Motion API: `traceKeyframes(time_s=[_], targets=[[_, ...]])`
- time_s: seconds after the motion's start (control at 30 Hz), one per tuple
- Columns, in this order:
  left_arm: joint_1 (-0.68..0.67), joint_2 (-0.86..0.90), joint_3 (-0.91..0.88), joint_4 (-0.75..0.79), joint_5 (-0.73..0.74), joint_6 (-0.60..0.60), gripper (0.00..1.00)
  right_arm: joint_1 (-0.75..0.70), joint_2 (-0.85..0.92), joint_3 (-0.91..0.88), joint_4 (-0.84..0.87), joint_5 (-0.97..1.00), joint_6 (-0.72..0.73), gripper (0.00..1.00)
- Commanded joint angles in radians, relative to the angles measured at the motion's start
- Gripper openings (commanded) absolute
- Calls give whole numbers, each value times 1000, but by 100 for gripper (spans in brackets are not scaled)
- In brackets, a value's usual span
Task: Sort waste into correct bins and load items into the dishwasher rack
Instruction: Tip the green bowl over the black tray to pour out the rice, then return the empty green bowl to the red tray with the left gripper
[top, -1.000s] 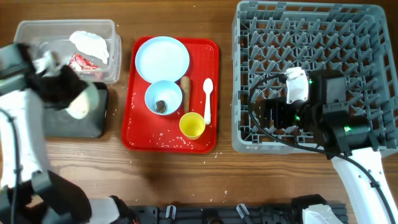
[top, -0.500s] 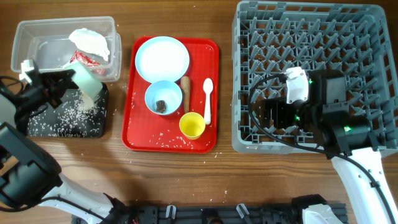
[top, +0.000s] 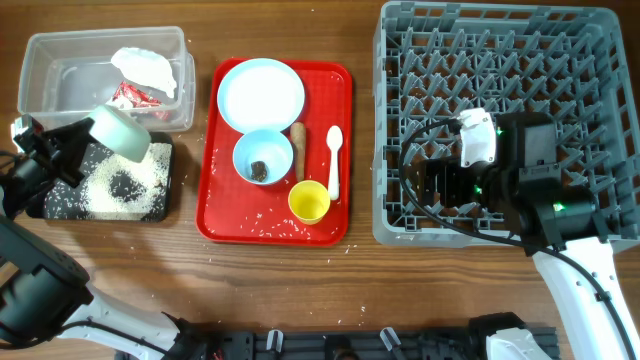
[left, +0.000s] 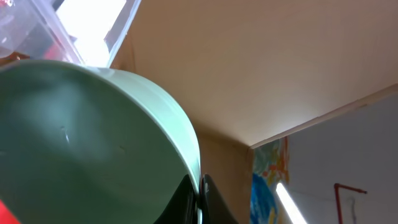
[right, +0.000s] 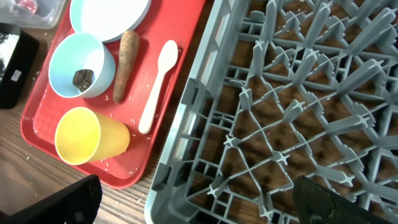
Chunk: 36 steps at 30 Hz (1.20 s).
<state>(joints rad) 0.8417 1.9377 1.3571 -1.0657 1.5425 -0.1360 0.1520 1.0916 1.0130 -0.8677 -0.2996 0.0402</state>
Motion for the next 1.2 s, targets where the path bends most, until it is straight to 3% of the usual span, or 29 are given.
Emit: traceKeyframes(time_s=[0.0, 0.03, 0.17, 0.23, 0.37, 0.47, 0.6, 0.67, 0.83, 0.87, 0.9, 0.97, 1.03, 1.17], targets=[[-14, -31, 2, -77, -55, 132, 4, 7, 5, 19, 2, -17, 16, 100], [-27, -71, 2, -127, -171, 185, 4, 7, 5, 19, 4, -17, 16, 100], [-77, -225, 2, -140, -448, 188, 4, 7, 5, 19, 8, -17, 15, 100], [-137, -336, 2, -108, -654, 124, 4, 7, 11, 19, 26, -17, 16, 100], [-385, -484, 2, -137, -991, 86, 4, 7, 39, 19, 33, -17, 16, 100], [-595, -488, -5, -159, -1189, 16, 4, 7, 79, 19, 36, -17, 15, 100], [-866, -484, -114, -104, -1321, -31, 4, 7, 117, 19, 60, -17, 14, 100], [-979, -484, -235, -9, -1429, -126, 4, 7, 117, 19, 60, -16, 13, 100], [-1138, -484, -470, 298, -1468, -164, 4, 7, 123, 19, 60, -17, 13, 100], [-1155, -484, -477, 303, -1490, -164, 12, 7, 123, 19, 59, -17, 13, 100], [-1167, -484, -476, 304, -1496, -164, 31, 7, 123, 19, 60, -17, 12, 100], [-1178, -484, -476, 315, -1495, -164, 50, 7, 123, 19, 58, -17, 13, 100], [-1180, -485, -425, 289, -1492, -161, 58, 7, 123, 19, 59, -17, 13, 100], [-1180, -485, -288, 326, -1492, -56, 63, 7, 123, 19, 60, -17, 13, 100]])
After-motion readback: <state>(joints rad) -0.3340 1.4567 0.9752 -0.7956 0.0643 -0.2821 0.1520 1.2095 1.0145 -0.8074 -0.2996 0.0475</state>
